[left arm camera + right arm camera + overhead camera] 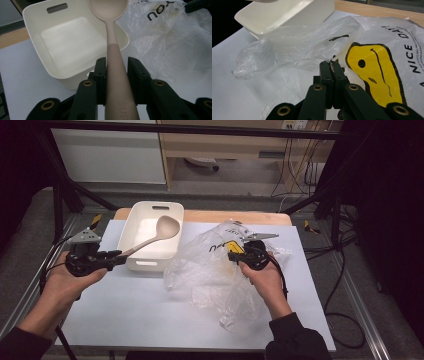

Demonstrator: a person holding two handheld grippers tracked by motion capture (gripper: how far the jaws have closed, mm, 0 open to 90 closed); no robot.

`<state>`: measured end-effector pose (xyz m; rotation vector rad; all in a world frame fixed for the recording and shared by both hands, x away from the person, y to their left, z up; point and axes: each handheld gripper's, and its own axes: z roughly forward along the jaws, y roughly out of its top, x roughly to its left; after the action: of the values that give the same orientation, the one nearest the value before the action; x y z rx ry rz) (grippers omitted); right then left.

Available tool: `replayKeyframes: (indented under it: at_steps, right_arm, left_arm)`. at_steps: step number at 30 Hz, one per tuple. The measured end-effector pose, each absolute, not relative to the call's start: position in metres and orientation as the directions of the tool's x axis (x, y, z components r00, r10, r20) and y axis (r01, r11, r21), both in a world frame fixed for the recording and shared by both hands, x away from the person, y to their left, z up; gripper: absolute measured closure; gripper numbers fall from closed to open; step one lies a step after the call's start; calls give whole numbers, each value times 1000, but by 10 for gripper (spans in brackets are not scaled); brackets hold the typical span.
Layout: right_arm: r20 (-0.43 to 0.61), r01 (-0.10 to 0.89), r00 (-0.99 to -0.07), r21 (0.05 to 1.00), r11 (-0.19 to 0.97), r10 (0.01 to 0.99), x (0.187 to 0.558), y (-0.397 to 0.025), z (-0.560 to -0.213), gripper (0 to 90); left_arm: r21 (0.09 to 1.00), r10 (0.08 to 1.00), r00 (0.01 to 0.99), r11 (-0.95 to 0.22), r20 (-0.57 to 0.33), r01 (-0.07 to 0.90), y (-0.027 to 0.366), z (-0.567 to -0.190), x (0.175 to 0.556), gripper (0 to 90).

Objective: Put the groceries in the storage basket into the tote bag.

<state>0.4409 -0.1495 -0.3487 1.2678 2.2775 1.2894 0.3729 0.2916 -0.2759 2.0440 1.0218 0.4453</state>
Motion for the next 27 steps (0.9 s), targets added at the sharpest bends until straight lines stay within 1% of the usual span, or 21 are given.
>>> replayKeyframes:
  at_steps: [10,17,27]
  right_arm:
    - [211,579,-597,781,233,774,443,-148,-351,900]
    - [214,587,-595,774,237,775,444,-147,-355,900]
    - [226,591,-593,774,228,773,445,-147,-355,900]
  left_arm:
    - [784,736,676,-401,-32,474,284,-259,340,698]
    - [769,682,731,-463,-9,441,270,-257,320,698]
    - [746,613,790,-512,-29,425,245,-267,314,699]
